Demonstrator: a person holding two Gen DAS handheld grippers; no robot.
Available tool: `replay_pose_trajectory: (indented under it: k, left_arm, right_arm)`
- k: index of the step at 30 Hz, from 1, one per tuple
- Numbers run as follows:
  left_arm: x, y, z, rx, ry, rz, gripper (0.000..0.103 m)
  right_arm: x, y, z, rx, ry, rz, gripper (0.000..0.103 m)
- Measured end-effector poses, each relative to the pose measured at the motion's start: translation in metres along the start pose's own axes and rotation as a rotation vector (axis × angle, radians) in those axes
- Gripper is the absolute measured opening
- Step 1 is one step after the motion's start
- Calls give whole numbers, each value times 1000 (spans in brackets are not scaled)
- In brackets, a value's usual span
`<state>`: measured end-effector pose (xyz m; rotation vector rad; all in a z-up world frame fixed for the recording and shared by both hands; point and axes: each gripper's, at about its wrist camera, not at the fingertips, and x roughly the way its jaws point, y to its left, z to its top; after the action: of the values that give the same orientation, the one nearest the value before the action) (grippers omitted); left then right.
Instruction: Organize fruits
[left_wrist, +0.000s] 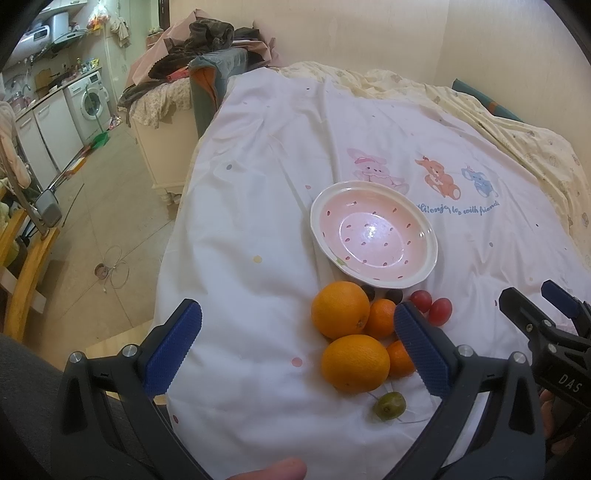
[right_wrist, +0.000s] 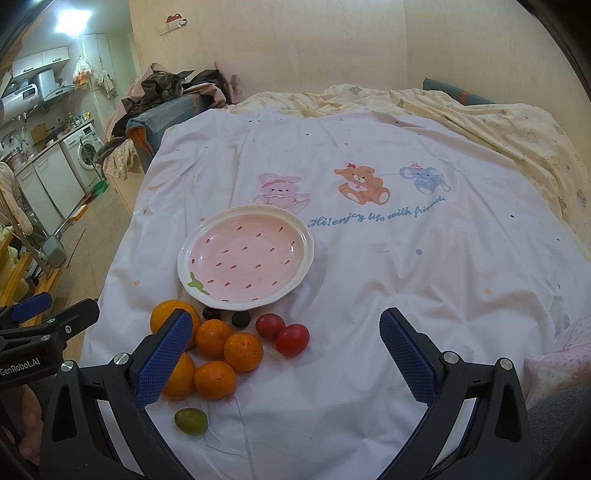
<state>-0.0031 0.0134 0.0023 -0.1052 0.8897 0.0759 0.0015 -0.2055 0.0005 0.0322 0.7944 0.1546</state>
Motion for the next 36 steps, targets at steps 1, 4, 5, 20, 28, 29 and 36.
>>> replay_pose_trajectory:
  k: [1,4,5,20,28,29,36]
  left_arm:
    - [0,0,0,1,-1,2,103]
    - [-1,0,-2,0,-6,7,103]
    - [-1,1,-2,-1,-5,6,103]
    - [-1,1,-3,1,-4,10,103]
    - [0,1,-4,-4,1,19,103]
    - [1,2,-4,-7,6,20,103]
    - [24,8,-6,-16,149,84,103]
  right_arm:
    - [0,0,0,0,0,1,103]
    - [0,0,0,0,1,2,103]
    - [1,0,0,-1,1,1,103]
    - [2,0,0,1,1,1,103]
    - [6,2,-4,6,6,5,103]
    - [6,1,-4,10,9,10,103]
    - [16,-10,-9,85,68,28,103]
